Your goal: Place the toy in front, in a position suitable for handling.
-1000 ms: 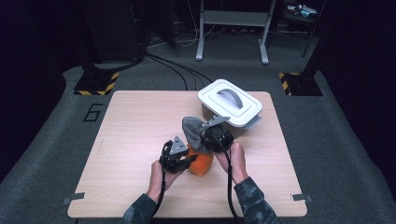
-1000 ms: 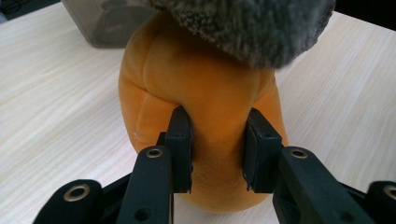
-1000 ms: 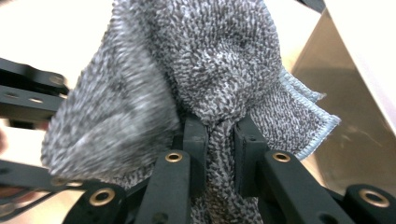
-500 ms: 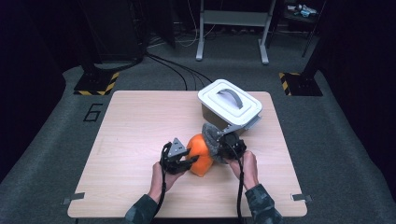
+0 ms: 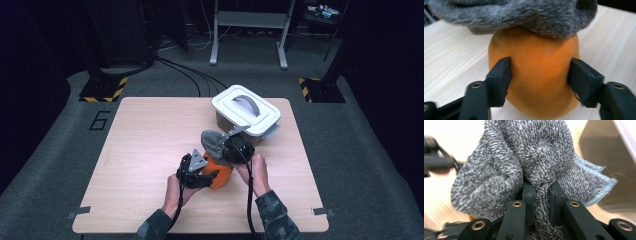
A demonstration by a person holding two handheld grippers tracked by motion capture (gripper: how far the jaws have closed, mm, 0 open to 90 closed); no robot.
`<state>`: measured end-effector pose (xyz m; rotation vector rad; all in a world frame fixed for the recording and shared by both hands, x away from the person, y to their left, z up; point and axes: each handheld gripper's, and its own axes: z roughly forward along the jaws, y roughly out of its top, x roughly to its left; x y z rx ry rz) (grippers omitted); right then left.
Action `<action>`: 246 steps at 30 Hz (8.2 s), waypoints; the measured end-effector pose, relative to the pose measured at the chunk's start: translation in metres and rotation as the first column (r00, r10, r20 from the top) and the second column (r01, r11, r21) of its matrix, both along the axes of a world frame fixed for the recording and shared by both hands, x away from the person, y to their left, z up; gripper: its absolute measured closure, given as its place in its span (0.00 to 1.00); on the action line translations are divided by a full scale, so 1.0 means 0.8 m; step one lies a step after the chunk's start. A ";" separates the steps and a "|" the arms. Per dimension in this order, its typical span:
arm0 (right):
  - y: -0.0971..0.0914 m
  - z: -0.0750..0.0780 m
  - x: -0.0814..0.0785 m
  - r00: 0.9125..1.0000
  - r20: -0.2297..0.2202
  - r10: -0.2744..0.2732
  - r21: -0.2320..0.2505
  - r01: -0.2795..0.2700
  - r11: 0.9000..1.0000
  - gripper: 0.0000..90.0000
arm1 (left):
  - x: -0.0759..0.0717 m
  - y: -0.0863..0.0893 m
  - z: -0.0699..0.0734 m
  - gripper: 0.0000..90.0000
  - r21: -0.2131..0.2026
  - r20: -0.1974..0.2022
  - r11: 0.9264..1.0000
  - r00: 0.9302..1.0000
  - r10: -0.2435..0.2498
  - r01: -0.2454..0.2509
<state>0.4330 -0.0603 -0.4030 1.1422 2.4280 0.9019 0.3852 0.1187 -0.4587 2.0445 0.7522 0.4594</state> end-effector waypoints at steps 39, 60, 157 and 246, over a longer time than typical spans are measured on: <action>0.005 -0.024 -0.007 1.000 -0.016 0.002 0.100 -0.001 0.995 0.88 | 0.007 0.039 0.018 0.33 -0.015 -0.038 0.994 0.994 0.107 -0.108; -0.017 -0.057 -0.011 0.998 -0.031 -0.054 0.087 0.056 0.995 0.88 | 0.015 0.038 0.016 0.46 0.008 -0.051 0.995 0.994 0.097 -0.097; -0.181 -0.156 -0.098 0.944 0.072 -0.322 0.044 0.320 0.946 0.02 | 0.014 0.062 0.032 0.84 -0.082 -0.051 0.992 0.995 0.087 -0.091; -0.181 -0.158 -0.096 0.944 0.067 -0.322 0.053 0.319 0.946 0.02 | -0.081 0.405 -0.015 0.35 -0.148 -0.194 0.751 0.763 0.616 -0.644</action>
